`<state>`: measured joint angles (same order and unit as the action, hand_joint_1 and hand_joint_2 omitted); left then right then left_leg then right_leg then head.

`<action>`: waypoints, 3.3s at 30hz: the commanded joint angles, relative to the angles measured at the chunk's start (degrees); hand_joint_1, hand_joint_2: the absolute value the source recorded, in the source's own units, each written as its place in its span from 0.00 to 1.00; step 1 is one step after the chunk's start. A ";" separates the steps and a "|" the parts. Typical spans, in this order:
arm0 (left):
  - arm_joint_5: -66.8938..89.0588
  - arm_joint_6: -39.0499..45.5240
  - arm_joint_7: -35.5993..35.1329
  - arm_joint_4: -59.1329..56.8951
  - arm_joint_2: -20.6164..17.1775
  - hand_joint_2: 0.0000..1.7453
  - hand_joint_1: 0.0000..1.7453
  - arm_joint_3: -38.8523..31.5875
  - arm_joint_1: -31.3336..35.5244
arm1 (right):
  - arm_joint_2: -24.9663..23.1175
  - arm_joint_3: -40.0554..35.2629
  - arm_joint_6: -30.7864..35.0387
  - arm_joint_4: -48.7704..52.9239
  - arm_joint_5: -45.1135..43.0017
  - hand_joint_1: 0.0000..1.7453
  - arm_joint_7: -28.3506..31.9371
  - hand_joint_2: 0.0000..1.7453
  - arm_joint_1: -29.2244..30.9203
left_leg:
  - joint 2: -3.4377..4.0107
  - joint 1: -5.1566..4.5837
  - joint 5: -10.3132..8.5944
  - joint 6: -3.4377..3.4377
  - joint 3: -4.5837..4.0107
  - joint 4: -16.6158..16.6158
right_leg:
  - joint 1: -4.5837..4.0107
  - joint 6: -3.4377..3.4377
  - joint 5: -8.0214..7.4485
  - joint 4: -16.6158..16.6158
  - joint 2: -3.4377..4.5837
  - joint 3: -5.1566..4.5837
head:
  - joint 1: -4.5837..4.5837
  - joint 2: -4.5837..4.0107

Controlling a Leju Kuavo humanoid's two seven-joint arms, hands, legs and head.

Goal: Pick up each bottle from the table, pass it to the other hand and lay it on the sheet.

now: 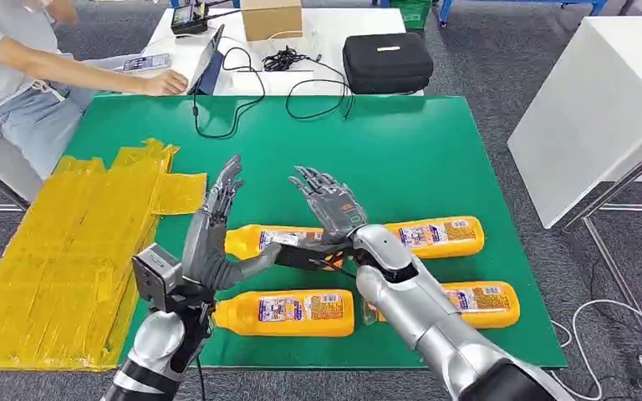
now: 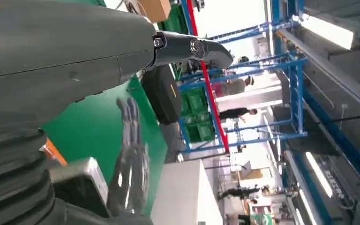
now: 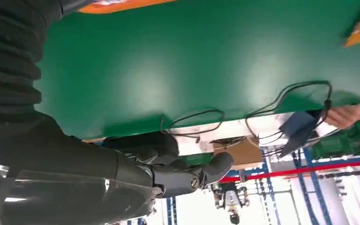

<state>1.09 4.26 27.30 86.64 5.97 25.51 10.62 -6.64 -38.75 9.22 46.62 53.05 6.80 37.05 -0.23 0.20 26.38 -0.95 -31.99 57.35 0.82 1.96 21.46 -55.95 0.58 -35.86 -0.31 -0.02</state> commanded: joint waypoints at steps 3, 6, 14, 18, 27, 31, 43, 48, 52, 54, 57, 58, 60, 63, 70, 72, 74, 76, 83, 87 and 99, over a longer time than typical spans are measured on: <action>-0.93 0.02 -0.25 -6.09 -0.15 1.00 0.00 2.42 3.65 | -3.32 -3.71 -0.70 -13.60 -1.57 0.00 0.42 1.00 5.16 | -0.02 0.01 0.03 0.03 0.14 -0.04 | -0.03 -0.05 0.05 0.02 -0.06 0.14 | 0.00 0.00; -1.18 0.24 -0.28 -6.35 -0.14 1.00 0.00 2.38 3.70 | -3.72 -2.97 -1.25 -15.44 -3.22 0.00 -0.54 1.00 5.62 | -0.07 0.07 0.07 0.05 0.23 -0.02 | -0.09 -0.08 0.08 0.04 -0.14 0.26 | 0.00 0.00; -1.23 0.29 -0.29 -6.75 0.00 1.00 0.00 2.32 3.92 | -4.09 -2.59 -2.08 -17.43 -3.77 0.00 -1.76 1.00 6.33 | -0.03 0.04 0.07 0.04 0.19 0.01 | -0.06 -0.07 0.08 0.00 -0.09 0.20 | -0.02 0.00; -1.23 0.29 -0.29 -6.75 0.00 1.00 0.00 2.32 3.92 | -4.09 -2.59 -2.08 -17.43 -3.77 0.00 -1.76 1.00 6.33 | -0.04 0.04 0.06 0.04 0.15 0.00 | -0.06 -0.07 0.07 0.01 -0.10 0.16 | 0.00 0.00; -1.45 0.43 -0.35 -7.57 0.39 1.00 0.00 2.16 4.55 | -4.89 -1.17 -4.86 -22.50 -6.22 0.00 -2.87 1.00 6.89 | -0.08 0.02 0.04 0.03 0.15 0.00 | -0.04 -0.05 0.07 0.00 -0.14 0.16 | 0.00 0.00; -1.51 0.41 -0.37 -7.67 0.45 1.00 0.00 2.51 4.72 | -5.32 -0.12 -5.67 -23.95 -7.60 0.00 -2.31 1.00 6.44 | -0.05 0.02 0.03 0.03 0.12 -0.01 | -0.04 -0.05 0.05 0.01 -0.11 0.12 | 0.00 0.00; -3.87 -0.02 0.23 -8.81 0.89 1.00 0.00 3.55 5.95 | -5.61 2.69 -11.90 -28.62 -11.88 0.00 -2.65 1.00 6.66 | -0.08 0.01 0.02 0.02 0.10 -0.01 | -0.03 -0.04 0.04 0.01 -0.12 0.11 | 0.00 0.00; -4.12 -0.08 0.35 -8.93 0.99 1.00 0.00 3.70 6.22 | -5.44 1.85 -12.18 -29.32 -10.84 0.00 -3.75 1.00 6.61 | -0.10 0.05 0.05 0.04 0.21 -0.03 | -0.07 -0.07 0.08 0.05 -0.17 0.23 | 0.02 0.00; -4.12 -0.08 0.35 -8.93 0.99 1.00 0.00 3.70 6.22 | -5.44 1.85 -12.18 -29.32 -10.84 0.00 -3.75 1.00 6.61 | -0.04 0.02 0.01 0.03 0.12 -0.03 | -0.04 -0.04 0.03 0.03 -0.08 0.10 | 0.00 0.00; -4.12 -0.08 0.35 -8.93 0.99 1.00 0.00 3.70 6.22 | -5.44 1.85 -12.18 -29.32 -10.84 0.00 -3.75 1.00 6.61 | -0.06 0.05 0.04 0.04 0.18 -0.02 | -0.07 -0.06 0.06 0.03 -0.11 0.16 | 0.00 0.00; -2.97 1.14 0.63 -8.92 0.59 1.00 0.00 3.37 6.81 | -5.48 1.31 -11.55 -29.50 -10.05 0.56 -4.75 1.00 6.50 | -0.10 0.04 0.02 0.03 0.18 -0.02 | -0.06 -0.05 0.05 0.03 -0.15 0.16 | 0.00 0.00; -1.78 2.63 0.75 -9.19 0.00 1.00 0.00 2.71 7.59 | -5.53 1.27 -11.54 -29.48 -9.94 0.77 -4.81 1.00 6.44 | -0.11 0.08 0.06 0.05 0.26 -0.01 | -0.11 -0.08 0.08 0.05 -0.17 0.26 | 0.00 0.00; 5.00 9.84 -2.03 -12.97 -2.09 1.00 0.00 0.28 11.47 | -5.74 0.64 -11.09 -29.44 -9.04 0.75 -5.19 1.00 6.32 | -0.03 0.02 0.00 0.03 0.15 -0.02 | -0.04 -0.05 0.02 0.01 -0.07 0.11 | 0.00 0.00; 9.70 15.79 -3.13 -21.83 -3.59 1.00 0.00 -5.48 16.29 | -5.99 0.88 -10.27 -29.12 -8.75 0.81 -5.29 1.00 5.94 | -0.08 0.07 -0.02 0.08 0.24 -0.05 | -0.10 -0.10 0.01 0.05 -0.14 0.24 | -0.02 0.00; 8.89 13.85 -0.64 -21.32 -2.49 1.00 0.00 -13.36 13.54 | -5.82 2.44 -6.19 -28.42 -8.35 0.95 -4.67 1.00 5.30 | 0.05 0.08 -0.02 0.11 0.28 -0.08 | -0.09 -0.21 -0.07 0.04 0.00 0.20 | 0.00 0.00; 8.09 13.29 -0.61 -20.16 -2.20 1.00 0.00 -13.88 12.48 | -5.74 2.92 -4.59 -28.03 -8.34 0.98 -4.30 1.00 4.98 | 0.04 0.09 0.00 0.11 0.27 -0.06 | -0.11 -0.20 -0.05 0.02 -0.01 0.21 | 0.02 0.00; 6.67 12.65 -0.50 -18.64 -1.96 1.00 0.00 -14.61 11.06 | -5.59 3.83 -1.94 -27.36 -8.57 1.00 -3.48 1.00 4.45 | 0.03 0.06 -0.02 0.10 0.26 -0.08 | -0.08 -0.19 -0.05 0.02 -0.03 0.20 | 0.00 0.00; 5.88 12.37 -0.35 -17.15 -1.95 1.00 0.00 -15.18 9.75 | -5.40 4.78 1.69 -26.48 -8.44 1.00 -2.22 1.00 3.84 | 0.04 0.07 -0.02 0.10 0.21 -0.05 | -0.08 -0.20 -0.06 0.02 -0.02 0.17 | 0.00 0.00; 3.59 11.47 0.03 -13.52 -2.06 1.00 0.00 -16.39 6.70 | -5.01 8.60 12.61 -23.18 -9.25 1.00 2.27 1.00 1.95 | 0.02 0.07 -0.02 0.11 0.08 -0.02 | -0.06 -0.21 -0.07 0.01 -0.02 0.07 | -0.02 0.00; 2.38 10.60 0.03 -11.93 -2.12 1.00 0.00 -16.64 5.06 | -4.42 11.65 18.25 -19.69 -10.58 1.00 4.92 1.00 0.63 | 0.05 0.05 0.01 0.11 0.10 -0.02 | -0.06 -0.21 -0.04 -0.02 0.00 0.06 | 0.00 0.00; -0.93 6.58 -0.80 -10.80 -1.97 1.00 0.00 -15.52 3.18 | -3.87 17.28 24.54 -10.29 -14.39 1.00 11.16 1.00 -3.01 | 0.00 0.07 0.01 0.10 0.06 -0.01 | -0.08 -0.20 -0.03 -0.01 -0.06 0.05 | 0.00 0.00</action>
<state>1.38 12.29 27.04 76.26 4.33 9.90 13.86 -11.45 -25.88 32.81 30.66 39.59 16.70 34.65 -0.21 0.23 26.32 -0.87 -32.03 57.34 0.78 1.80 21.36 -55.97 0.59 -35.93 -0.31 -0.02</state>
